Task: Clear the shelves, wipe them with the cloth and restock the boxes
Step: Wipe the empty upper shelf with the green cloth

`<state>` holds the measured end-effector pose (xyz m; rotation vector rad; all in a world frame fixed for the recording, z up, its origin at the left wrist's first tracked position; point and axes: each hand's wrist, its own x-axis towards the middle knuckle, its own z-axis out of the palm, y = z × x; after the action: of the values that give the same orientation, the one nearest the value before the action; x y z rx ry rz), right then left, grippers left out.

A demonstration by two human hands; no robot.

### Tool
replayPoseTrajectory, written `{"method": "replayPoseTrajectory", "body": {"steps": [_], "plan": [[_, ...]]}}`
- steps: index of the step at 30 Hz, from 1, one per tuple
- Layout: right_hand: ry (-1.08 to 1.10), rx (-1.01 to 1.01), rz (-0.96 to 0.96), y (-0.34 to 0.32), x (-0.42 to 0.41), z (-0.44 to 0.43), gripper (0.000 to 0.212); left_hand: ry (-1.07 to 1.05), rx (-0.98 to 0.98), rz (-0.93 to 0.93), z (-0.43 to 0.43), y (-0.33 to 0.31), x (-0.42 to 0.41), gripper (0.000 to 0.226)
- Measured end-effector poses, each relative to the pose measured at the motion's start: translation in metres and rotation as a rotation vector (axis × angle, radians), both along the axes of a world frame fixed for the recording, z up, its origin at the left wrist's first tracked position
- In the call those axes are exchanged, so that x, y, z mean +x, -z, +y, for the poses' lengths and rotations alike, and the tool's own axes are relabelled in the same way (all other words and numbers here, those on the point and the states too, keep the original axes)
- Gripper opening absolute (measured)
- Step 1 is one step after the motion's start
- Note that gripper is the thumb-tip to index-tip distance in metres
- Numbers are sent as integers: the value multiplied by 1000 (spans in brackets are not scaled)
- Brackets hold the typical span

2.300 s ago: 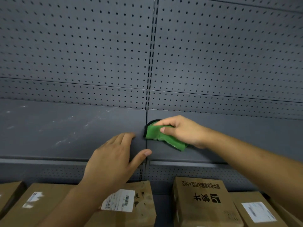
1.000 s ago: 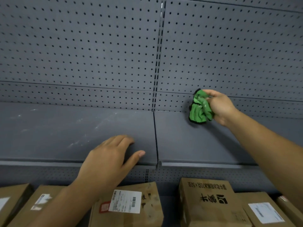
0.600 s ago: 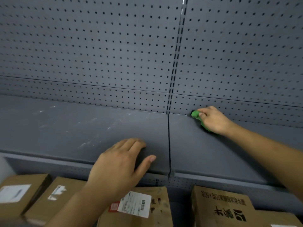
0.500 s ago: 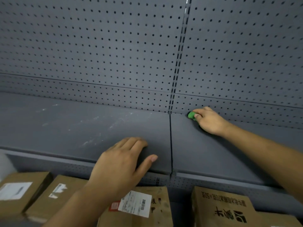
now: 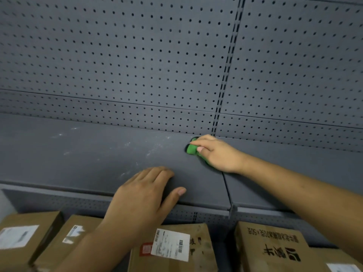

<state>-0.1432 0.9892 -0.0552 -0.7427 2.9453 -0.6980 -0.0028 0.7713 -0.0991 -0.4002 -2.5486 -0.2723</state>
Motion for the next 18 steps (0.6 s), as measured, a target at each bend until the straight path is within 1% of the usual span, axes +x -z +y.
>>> {"method": "replayPoseTrajectory", "body": {"steps": [2,5,7,10,13,15,18], "plan": [[-72,-6,6,2,25,-12,40,0,-3,20,-1,1,0,61],[-143,-23,9,1,66,-16,41,21,-11,18,-3,1,0,68],[-163,-33,4,-1,91,-14,41,34,-10,15,-4,2,-1,72],[-187,-42,12,-1,120,-8,40,80,48,-10,-9,2,-3,72],[-183,-62,6,-4,143,-2,39,138,64,-30,-12,2,-4,79],[-167,-100,-28,-7,153,2,37,151,57,-34,-14,0,-3,83],[-121,-214,-170,-20,163,8,34,89,37,-48,-26,-7,-1,89]]}}
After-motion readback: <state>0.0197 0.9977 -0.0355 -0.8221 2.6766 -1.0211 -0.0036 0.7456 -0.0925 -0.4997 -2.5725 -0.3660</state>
